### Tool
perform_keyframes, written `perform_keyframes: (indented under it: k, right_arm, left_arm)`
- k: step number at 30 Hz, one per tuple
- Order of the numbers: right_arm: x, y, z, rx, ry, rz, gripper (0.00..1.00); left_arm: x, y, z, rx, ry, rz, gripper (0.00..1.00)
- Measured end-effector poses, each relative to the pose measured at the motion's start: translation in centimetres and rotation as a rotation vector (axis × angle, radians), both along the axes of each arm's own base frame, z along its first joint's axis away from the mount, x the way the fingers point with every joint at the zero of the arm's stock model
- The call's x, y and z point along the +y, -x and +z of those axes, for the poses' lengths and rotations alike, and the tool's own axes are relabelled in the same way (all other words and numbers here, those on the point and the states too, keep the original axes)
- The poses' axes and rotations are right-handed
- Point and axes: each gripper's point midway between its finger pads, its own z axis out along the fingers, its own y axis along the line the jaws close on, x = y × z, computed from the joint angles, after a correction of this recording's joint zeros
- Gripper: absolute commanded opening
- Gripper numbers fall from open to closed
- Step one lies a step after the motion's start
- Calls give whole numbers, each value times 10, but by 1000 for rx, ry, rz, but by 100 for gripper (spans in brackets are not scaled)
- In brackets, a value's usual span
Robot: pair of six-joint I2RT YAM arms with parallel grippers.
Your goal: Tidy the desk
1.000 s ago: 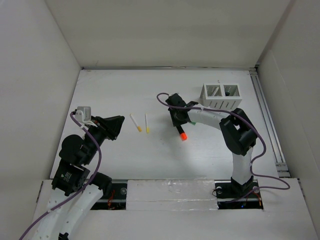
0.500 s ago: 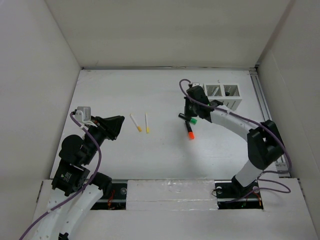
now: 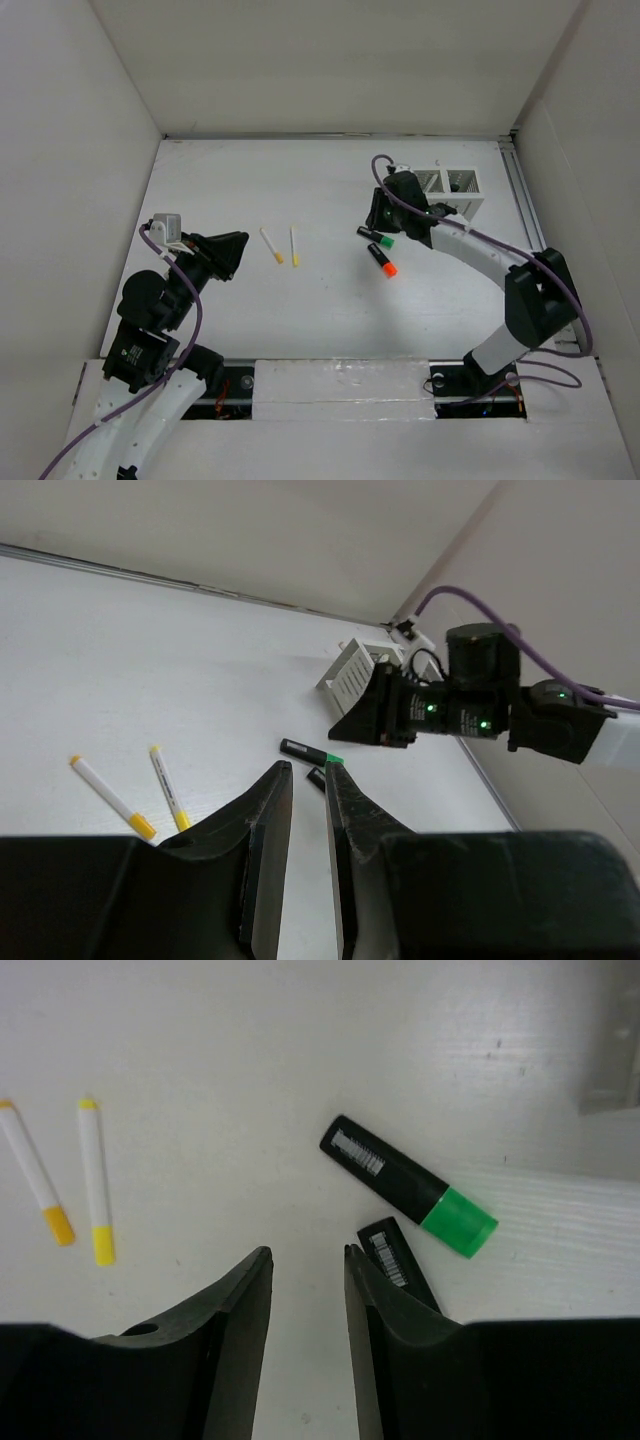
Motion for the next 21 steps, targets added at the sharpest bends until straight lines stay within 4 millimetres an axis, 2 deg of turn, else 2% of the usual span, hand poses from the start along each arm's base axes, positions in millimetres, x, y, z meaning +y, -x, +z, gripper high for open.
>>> perform_keyframes:
  k: [3, 5, 8, 16, 21]
  right_arm:
    - [4, 11, -35, 87, 66, 5, 49]
    - [1, 16, -53, 134, 108, 0, 51]
    - [-6, 21, -72, 182, 155, -15, 52]
    - [-19, 27, -108, 256, 279, -54, 53]
    - [-16, 25, -110, 254, 308, -55, 51]
  left_arm:
    - [0, 0, 0, 0, 0, 0, 17]
    - [0, 0, 0, 0, 0, 0, 17]
    - [0, 0, 0, 0, 0, 0, 17]
    - [0, 0, 0, 0, 0, 0, 17]
    - [0, 0, 0, 0, 0, 0, 17]
